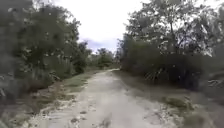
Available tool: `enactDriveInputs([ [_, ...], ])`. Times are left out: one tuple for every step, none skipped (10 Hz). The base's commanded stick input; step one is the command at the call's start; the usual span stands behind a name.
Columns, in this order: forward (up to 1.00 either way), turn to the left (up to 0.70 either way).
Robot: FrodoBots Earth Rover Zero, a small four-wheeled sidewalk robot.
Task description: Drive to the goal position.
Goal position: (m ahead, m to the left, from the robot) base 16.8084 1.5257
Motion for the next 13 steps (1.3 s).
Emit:
enactDriveInputs([
  [0.70, 0.00],
  [0.70, 0.00],
  [0.70, 0.00],
  [0.70, 0.00],
  [0.70, 0.00],
  [0.70, 0.00],
  [0.70, 0.00],
  [0.70, 0.00],
  [0.70, 0.00],
  [0.70, 0.00],
  [0.70, 0.00],
  [0.70, 0.00],
  [0.70, 0.00],
])
